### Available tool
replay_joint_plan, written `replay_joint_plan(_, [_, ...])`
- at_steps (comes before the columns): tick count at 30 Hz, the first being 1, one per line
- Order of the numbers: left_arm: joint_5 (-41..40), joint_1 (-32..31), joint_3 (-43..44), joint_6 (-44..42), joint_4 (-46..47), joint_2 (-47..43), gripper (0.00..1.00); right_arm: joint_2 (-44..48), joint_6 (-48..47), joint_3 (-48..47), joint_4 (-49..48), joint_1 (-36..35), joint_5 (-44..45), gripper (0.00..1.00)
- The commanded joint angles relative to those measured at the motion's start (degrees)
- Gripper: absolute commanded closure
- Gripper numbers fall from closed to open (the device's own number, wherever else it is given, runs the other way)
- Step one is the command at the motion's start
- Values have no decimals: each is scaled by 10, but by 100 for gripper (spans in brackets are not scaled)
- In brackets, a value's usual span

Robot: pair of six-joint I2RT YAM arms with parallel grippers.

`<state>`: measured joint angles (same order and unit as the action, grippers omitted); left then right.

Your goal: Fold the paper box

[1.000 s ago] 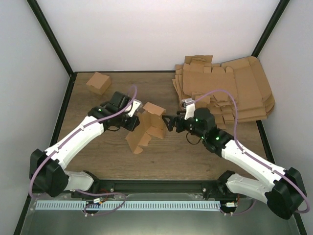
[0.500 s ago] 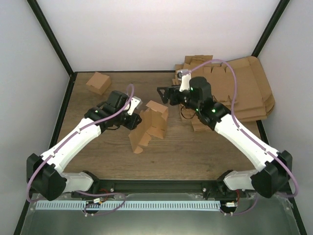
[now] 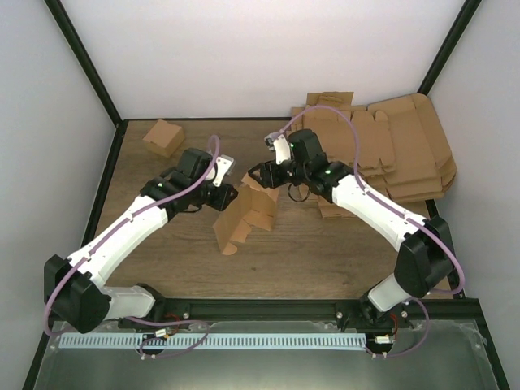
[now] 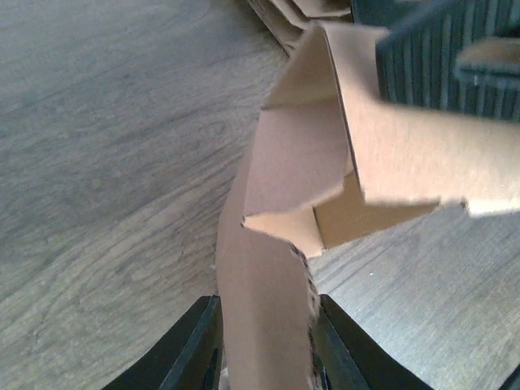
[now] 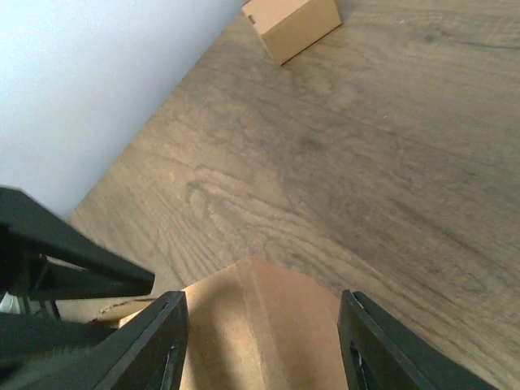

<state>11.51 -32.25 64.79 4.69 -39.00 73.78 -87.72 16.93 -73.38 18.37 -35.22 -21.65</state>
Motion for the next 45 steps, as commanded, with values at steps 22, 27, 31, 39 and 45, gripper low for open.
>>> replay_joint_plan(22, [14, 0, -13, 47, 64, 30, 96, 87, -98, 92, -7, -77, 81, 33])
replay_joint_plan(27, [21, 0, -12, 39, 58, 28, 96, 143, -95, 126, -41, -90, 134, 38])
replay_joint_plan(31, [27, 0, -4, 25, 47, 28, 96, 158, -105, 128, -38, -90, 139, 38])
replay_joint_plan(39, [32, -1, 18, -5, 30, 19, 96, 165, -127, 131, -32, -95, 97, 38])
replay_joint_plan(45, [35, -2, 19, -7, 25, 22, 96, 162, -128, 139, -36, -95, 35, 42])
